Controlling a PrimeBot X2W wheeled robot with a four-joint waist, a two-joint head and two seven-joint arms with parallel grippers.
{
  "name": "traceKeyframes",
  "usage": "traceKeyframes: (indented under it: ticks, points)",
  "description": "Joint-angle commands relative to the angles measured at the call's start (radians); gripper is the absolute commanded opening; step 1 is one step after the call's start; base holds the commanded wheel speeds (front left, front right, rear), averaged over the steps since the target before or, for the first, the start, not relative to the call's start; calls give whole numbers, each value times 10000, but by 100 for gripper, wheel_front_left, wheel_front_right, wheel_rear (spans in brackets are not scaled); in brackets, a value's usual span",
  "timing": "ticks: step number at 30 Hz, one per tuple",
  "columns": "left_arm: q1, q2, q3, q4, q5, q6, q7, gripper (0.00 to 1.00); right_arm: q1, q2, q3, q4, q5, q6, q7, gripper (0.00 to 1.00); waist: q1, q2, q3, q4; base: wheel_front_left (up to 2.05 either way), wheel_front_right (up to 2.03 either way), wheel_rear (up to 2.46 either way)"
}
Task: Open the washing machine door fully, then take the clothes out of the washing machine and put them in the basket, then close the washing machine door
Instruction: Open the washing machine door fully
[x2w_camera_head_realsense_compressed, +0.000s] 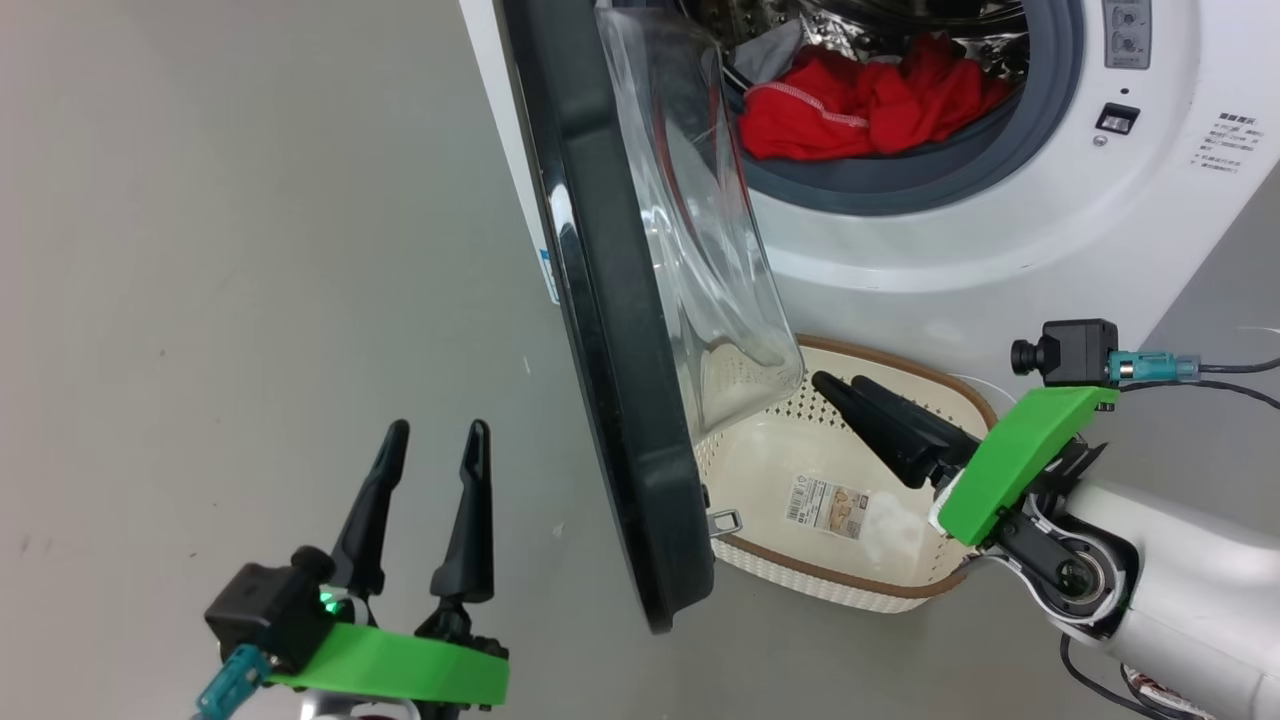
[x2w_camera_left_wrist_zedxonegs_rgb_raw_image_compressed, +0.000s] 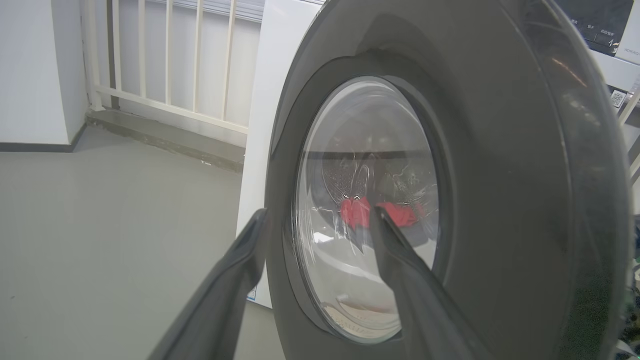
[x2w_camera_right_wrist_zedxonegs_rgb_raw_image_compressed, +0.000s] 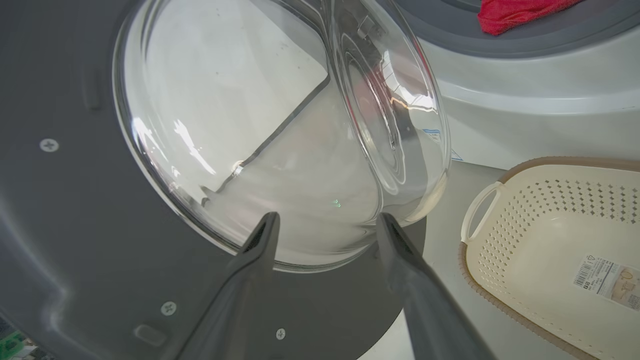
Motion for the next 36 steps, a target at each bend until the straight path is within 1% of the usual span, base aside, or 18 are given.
traceKeyframes:
  ticks: [1,4,5,6,9,11,15,19,23,28,30,33,36]
  points:
    - [4,116,427,-330,53,74,-78,100,307,137,-213,152,-202,50,-132,100,1,-1,-54,-45,0,0,0]
    - [77,116,498,-379,49,128,-78,100,489,424,-716,891,-905,50,-136,100,1,-1,-123,-87,0,0,0]
    - [77,116,498,-379,49,128,-78,100,489,424,-716,891,-905,50,-136,100,1,-1,-123,-87,0,0,0]
    - [102,116,512,-380,59,140,-78,100,581,535,-919,1127,-1205,50,-137,100,1,-1,-144,-102,0,0,0]
    - [161,116,543,-369,120,136,-78,100,861,876,-1641,1798,-2303,50,-138,100,1,-1,-181,-151,0,0,0]
    - [188,116,553,-330,210,121,-78,100,1037,1102,-2220,2260,-3236,50,-139,100,1,-1,-191,-186,0,0,0]
    - [218,116,626,-311,324,135,-78,100,1439,1658,-3760,3111,-5428,50,-140,100,1,-1,-208,-237,0,0,0]
    - [261,116,665,-384,299,203,-78,100,2181,2382,-5684,3359,-7227,50,-140,100,1,-1,-231,-248,0,0,0]
    - [306,116,643,-422,266,250,-78,100,3131,3067,-7784,3013,-9155,50,-140,100,1,-1,-281,-219,0,0,0]
    - [361,116,664,-419,304,321,-78,100,4490,4078,-10078,1839,-11993,50,-140,100,1,-1,-341,-218,0,0,0]
    - [370,116,656,-407,333,350,-78,100,4978,4459,-10807,1236,-13237,50,-141,100,1,-1,-344,-220,0,0,0]
    - [365,116,593,-386,345,404,-78,100,5626,4885,-11604,337,-14871,50,-141,100,1,-1,-346,-206,0,0,0]
    - [348,116,524,-372,382,446,-78,100,6211,5153,-12065,-405,-15920,50,-141,100,1,-1,-348,-185,0,0,0]
